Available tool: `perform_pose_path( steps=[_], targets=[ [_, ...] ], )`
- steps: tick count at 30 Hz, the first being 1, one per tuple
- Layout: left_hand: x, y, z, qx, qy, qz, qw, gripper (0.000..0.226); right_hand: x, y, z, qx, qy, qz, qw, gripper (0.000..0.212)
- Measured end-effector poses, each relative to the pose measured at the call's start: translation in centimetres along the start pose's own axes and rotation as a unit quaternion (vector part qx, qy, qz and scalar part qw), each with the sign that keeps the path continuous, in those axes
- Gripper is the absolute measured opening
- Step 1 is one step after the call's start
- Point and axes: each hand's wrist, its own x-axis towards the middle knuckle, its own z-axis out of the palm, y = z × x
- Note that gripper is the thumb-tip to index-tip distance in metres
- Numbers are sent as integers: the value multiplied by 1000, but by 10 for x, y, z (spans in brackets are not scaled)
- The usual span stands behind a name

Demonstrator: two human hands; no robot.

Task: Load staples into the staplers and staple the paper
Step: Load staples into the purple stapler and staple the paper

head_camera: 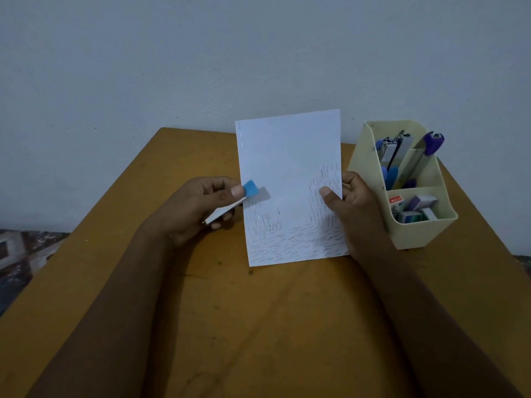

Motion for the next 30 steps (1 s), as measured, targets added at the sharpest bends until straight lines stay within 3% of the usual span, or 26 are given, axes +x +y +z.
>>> perform_pose_path(
  steps=[4,14,25,30],
  targets=[
    [1,-4,-3,-25,-46,9,999,46,-1,-1,0,-4,-12,-8,1000,18],
    [6,-10,7,3,-74,9,997,48,-4,-3,5,-18,-19,-33,999,16],
    [7,-10,17,67,-84,-22,994,70,-3,-2,6,3,-7,-36,999,14],
    [6,-7,18,107,-94,-36,989,56,-3,-1,5,2,-10,-33,999,14]
  ],
)
